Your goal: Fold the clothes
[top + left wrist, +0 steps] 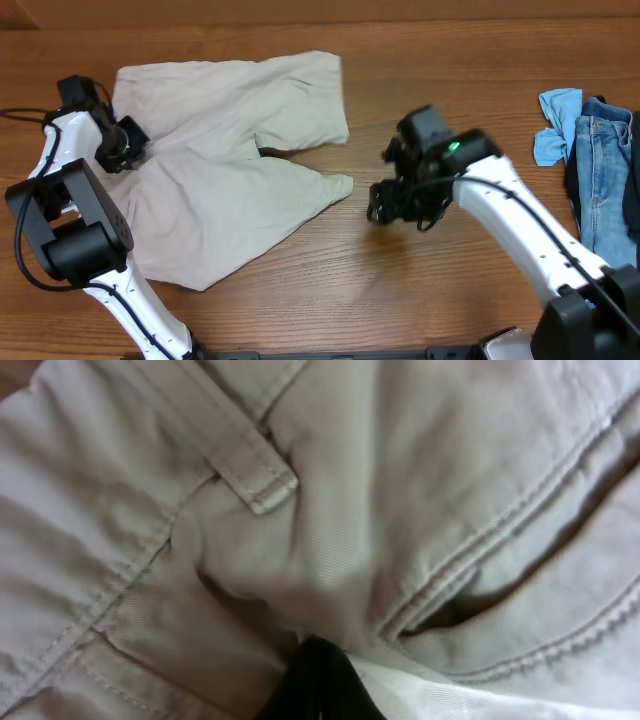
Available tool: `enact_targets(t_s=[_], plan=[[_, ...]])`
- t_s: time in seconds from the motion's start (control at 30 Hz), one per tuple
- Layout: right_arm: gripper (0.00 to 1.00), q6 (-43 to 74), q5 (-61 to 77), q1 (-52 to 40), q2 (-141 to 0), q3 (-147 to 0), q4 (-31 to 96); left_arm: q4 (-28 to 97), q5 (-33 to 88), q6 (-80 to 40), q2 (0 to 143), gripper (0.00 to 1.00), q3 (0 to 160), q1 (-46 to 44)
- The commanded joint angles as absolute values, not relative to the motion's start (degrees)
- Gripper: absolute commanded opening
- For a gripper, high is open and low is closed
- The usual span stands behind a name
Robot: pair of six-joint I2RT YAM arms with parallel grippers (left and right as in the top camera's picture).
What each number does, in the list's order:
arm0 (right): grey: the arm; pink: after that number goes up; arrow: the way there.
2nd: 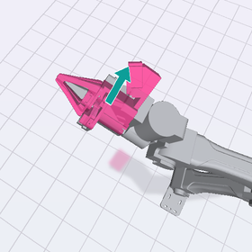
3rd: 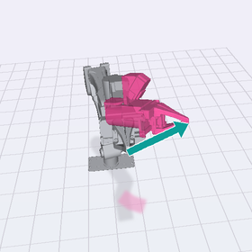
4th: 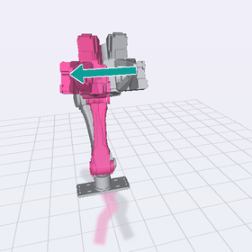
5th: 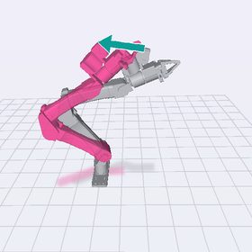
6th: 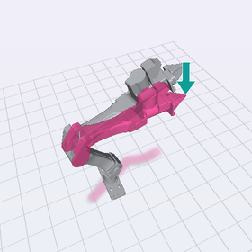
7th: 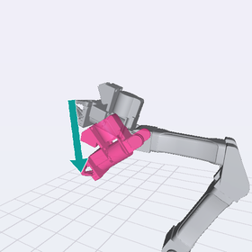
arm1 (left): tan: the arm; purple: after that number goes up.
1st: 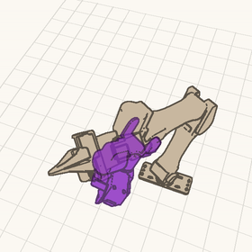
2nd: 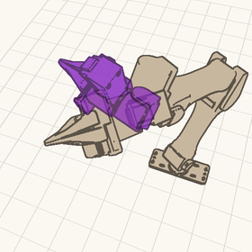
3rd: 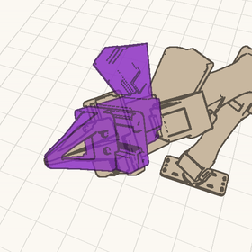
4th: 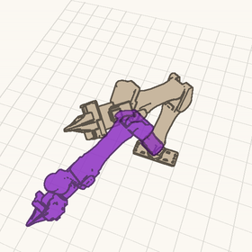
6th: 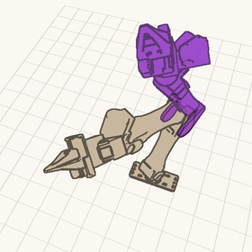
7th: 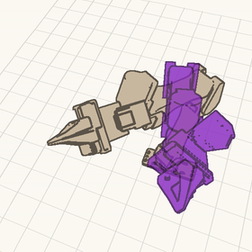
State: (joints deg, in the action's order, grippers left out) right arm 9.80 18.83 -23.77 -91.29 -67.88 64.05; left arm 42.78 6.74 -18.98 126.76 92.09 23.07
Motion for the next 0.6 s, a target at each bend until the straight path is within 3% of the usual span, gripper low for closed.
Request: enact_targets(t_s=[0.0, 0.03, 0.13, 0.33, 0.43, 0.57], plan=[[0.77, 10.2, 28.9, -26.8, -90.6, -60.9, 53.6, 45.8, 2.2, -16.1, 133.1, 0.04, 87.9, 21.7], [0.77, 17.5, 30.3, -28.7, -90.6, -58.2, 44.6, 46.2, 2.5, -14.0, 132.2, 0.08, 87.9, 20.5], [0.77, 26.0, 30.0, -31.8, -91.1, -55.0, 34.0, 47.0, 2.4, -10.2, 128.6, 0.14, 88.5, 18.1], [0.78, 42.3, 26.7, -38.6, -102.1, -53.1, 15.8, 50.2, 2.3, -7.5, 112.2, 0.41, 90.6, 13.1], [0.75, 47.4, 26.7, -39.0, -107.2, -53.1, 12.2, 51.1, 2.0, -6.2, 104.8, 0.5, 90.7, 12.3], [0.74, 46.0, 28.4, -39.0, -108.0, -53.1, 14.0, 53.4, -0.1, -6.2, 97.1, 0.53, 90.7, 12.3]])
